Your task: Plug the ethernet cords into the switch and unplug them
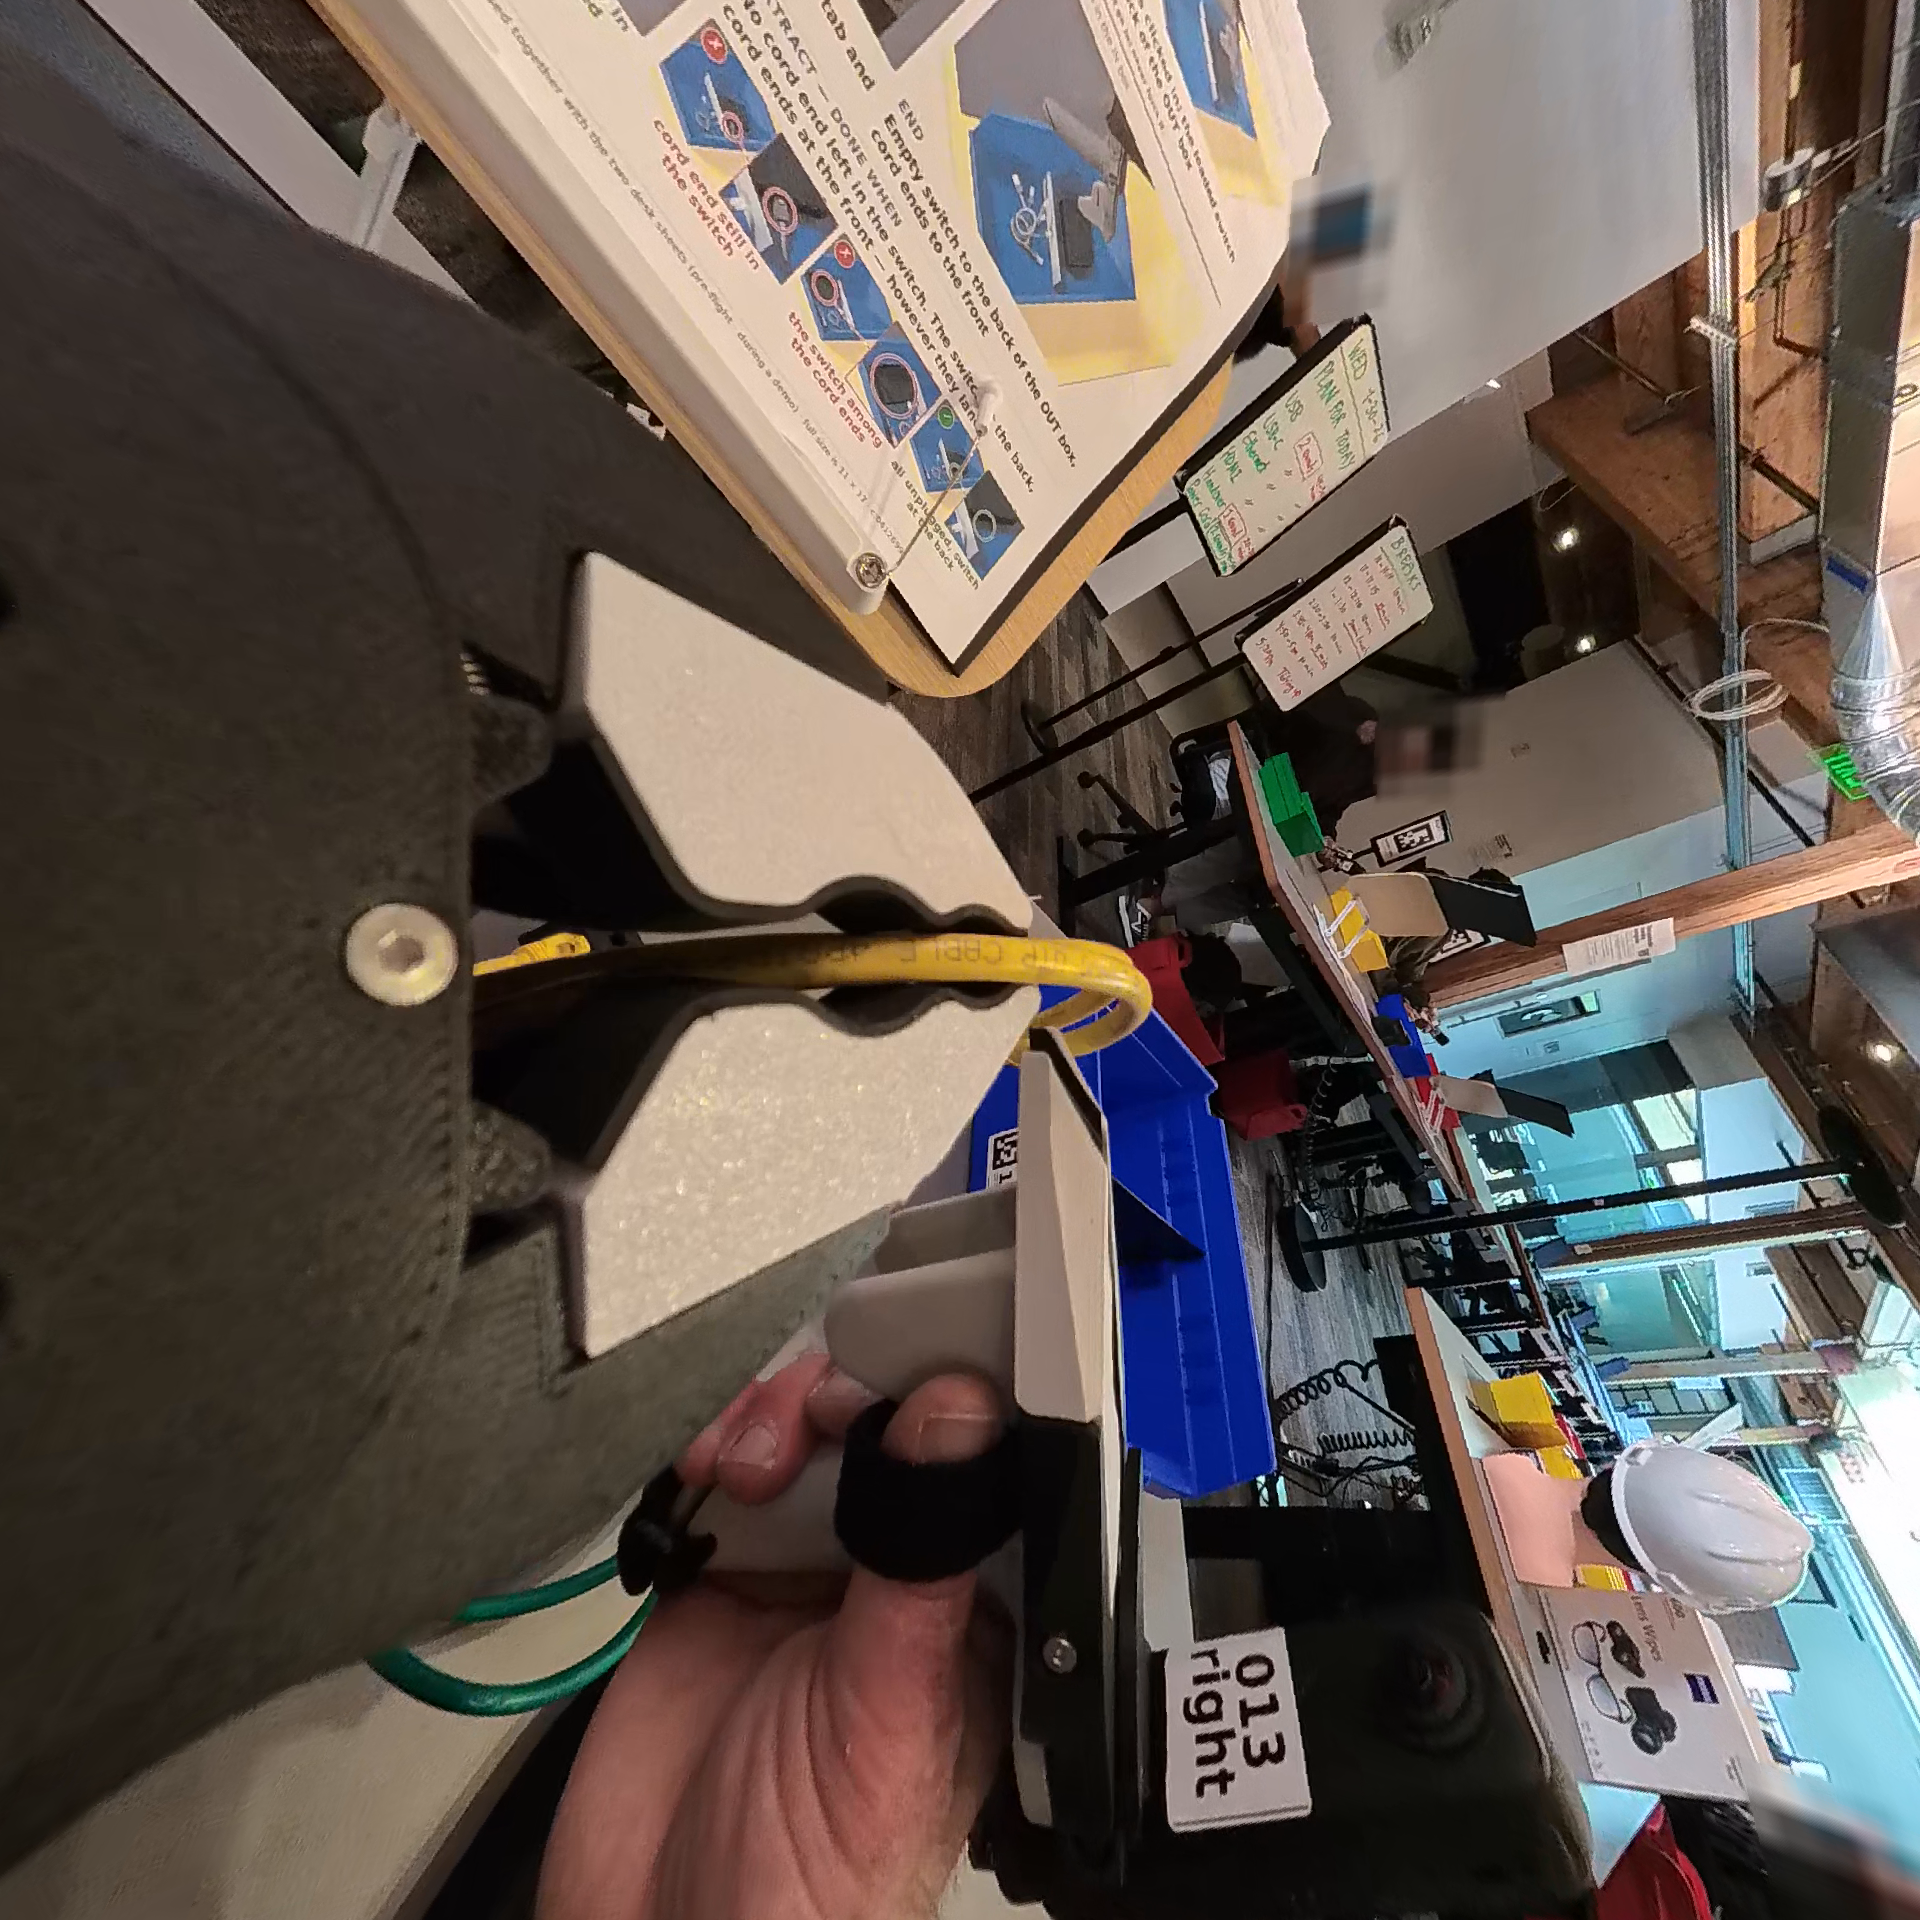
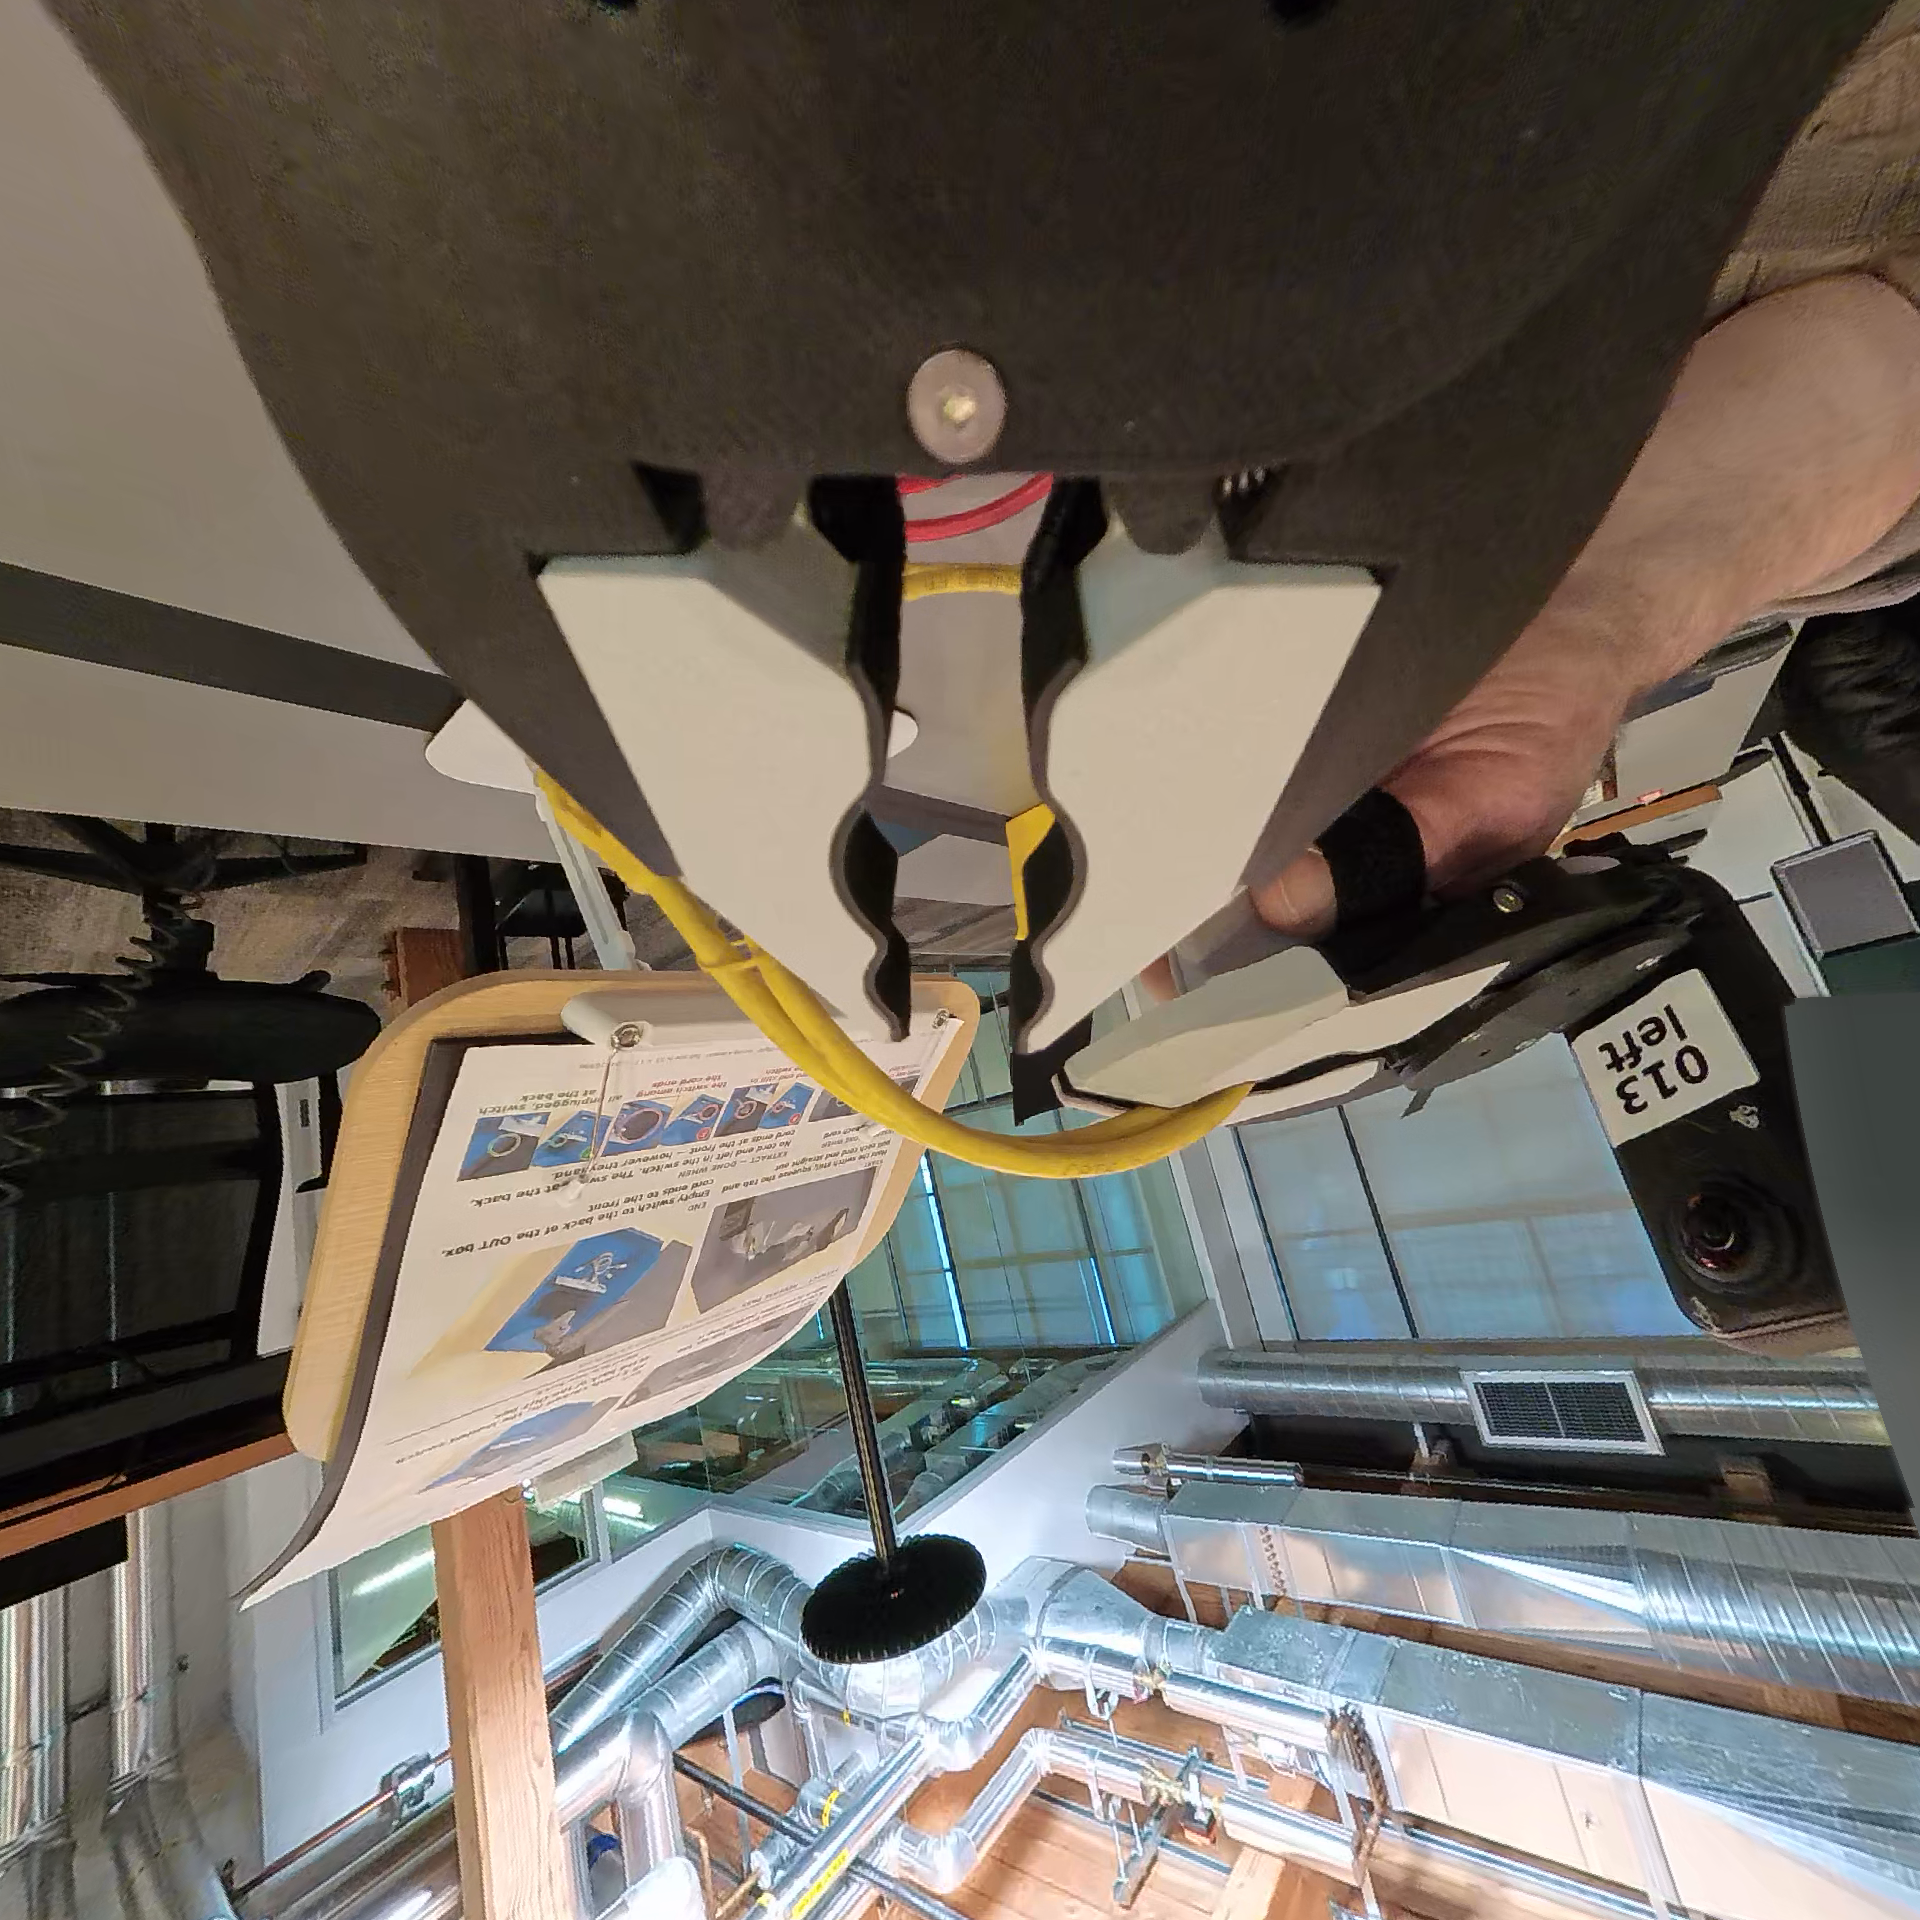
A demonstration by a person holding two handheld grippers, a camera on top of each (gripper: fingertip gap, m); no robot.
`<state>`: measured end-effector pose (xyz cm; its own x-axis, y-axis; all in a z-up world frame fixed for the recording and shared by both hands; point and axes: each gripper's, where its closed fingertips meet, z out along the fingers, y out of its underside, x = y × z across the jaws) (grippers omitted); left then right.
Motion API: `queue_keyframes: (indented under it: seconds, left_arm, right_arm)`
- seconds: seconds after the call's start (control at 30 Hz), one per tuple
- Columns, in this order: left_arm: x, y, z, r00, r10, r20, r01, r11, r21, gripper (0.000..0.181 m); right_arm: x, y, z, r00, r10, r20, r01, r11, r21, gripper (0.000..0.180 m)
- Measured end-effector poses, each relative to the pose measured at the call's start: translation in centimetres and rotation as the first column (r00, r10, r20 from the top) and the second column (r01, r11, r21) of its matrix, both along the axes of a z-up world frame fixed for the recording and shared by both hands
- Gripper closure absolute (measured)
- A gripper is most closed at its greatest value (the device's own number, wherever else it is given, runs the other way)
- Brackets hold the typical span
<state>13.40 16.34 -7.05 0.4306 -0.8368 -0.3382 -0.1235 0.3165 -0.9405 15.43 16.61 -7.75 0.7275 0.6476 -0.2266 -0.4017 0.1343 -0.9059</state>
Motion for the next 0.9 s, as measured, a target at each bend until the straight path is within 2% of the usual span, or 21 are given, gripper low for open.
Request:
queue_keyframes:
  seconds: [0.2, 0.33, 0.43, 0.53, 0.63, 0.73, 0.8, 0.9]
  left_arm:
    - [-0.2, 0.2, 0.2, 0.999, -0.012, 0.047, 0.014, 1.0, -0.025, 0.177]
    - [-0.9, 1.0, 0.5, 0.985, -0.07, 0.159, 0.092, 0.987, -0.133, 0.177]
    - [-1.7, 2.2, 0.7, 0.965, -0.085, 0.249, 0.145, 0.962, -0.233, 0.177]
    - [-2.5, 2.7, 1.3, 0.934, -0.11, 0.34, 0.214, 0.934, -0.286, 0.177]
    - [-2.9, 2.9, 1.7, 0.91, -0.128, 0.395, 0.267, 0.908, -0.322, 0.177]
    - [-3.2, 2.8, 2.2, 0.895, -0.139, 0.424, 0.295, 0.897, -0.328, 0.177]
    - [-3.4, 2.6, 2.6, 0.89, -0.152, 0.43, 0.308, 0.895, -0.322, 0.177]
    - [-3.5, 2.3, 3.0, 0.885, -0.167, 0.434, 0.321, 0.895, -0.311, 0.177]
  right_arm:
    - [-0.1, -0.3, 0.0, 1.0, 0.0, 0.027, -0.001, 1.0, 0.005, 0.158]
    - [0.6, -1.1, 0.9, 0.998, -0.019, 0.061, 0.017, 0.999, 0.031, 0.151]
    - [1.8, -1.3, 1.4, 0.983, -0.09, 0.16, 0.084, 0.996, 0.041, 0.146]
    - [2.3, -0.7, 1.6, 0.906, -0.198, 0.374, 0.188, 0.98, 0.065, 0.14]
    - [1.6, 0.2, 1.6, 0.753, -0.286, 0.592, 0.24, 0.958, 0.157, 0.148]
    - [1.1, 1.2, 1.4, 0.622, -0.338, 0.706, 0.267, 0.94, 0.215, 0.148]
    - [1.1, 2.0, 1.2, 0.585, -0.342, 0.736, 0.283, 0.936, 0.209, 0.141]
    - [1.0, 2.9, 0.8, 0.596, -0.3, 0.745, 0.29, 0.945, 0.149, 0.125]
